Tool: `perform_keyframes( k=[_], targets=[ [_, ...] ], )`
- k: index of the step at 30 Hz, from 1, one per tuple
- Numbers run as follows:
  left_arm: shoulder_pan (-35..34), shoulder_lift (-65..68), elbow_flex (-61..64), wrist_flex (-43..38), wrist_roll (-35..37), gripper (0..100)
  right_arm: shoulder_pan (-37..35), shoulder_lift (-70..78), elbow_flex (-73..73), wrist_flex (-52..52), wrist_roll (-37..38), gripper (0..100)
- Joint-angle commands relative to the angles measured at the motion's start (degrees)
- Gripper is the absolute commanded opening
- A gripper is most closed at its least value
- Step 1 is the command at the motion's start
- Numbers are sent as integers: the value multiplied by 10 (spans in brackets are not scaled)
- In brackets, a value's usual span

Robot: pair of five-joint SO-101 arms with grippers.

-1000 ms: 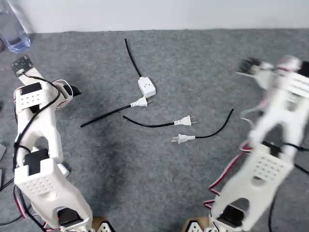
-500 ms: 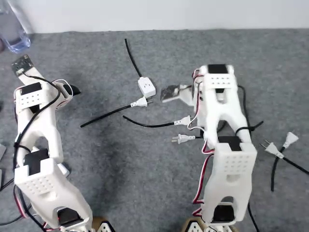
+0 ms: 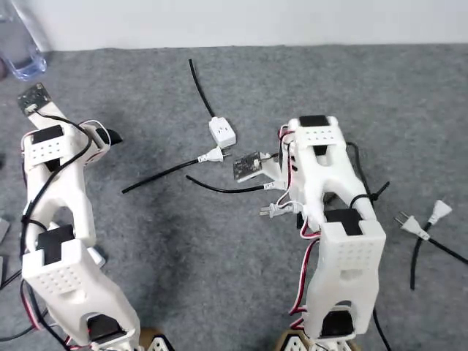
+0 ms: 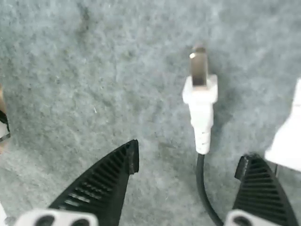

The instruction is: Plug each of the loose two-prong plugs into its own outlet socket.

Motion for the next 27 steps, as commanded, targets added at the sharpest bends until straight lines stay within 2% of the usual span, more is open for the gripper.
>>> perform_keyframes(
  k=[1, 12, 21, 27],
  targets=[
    [1, -3, -1, -12, 3, 350, -14, -26, 16, -39, 3, 293],
    [1, -4, -1, -12, 3, 350, 0, -1, 20, -70, 2, 6],
    [0, -4, -1, -12, 3, 350, 19, -8, 3, -82, -18, 9],
    [0, -4, -1, -12, 3, 350, 112, -16, -71, -70, -18, 9]
  ],
)
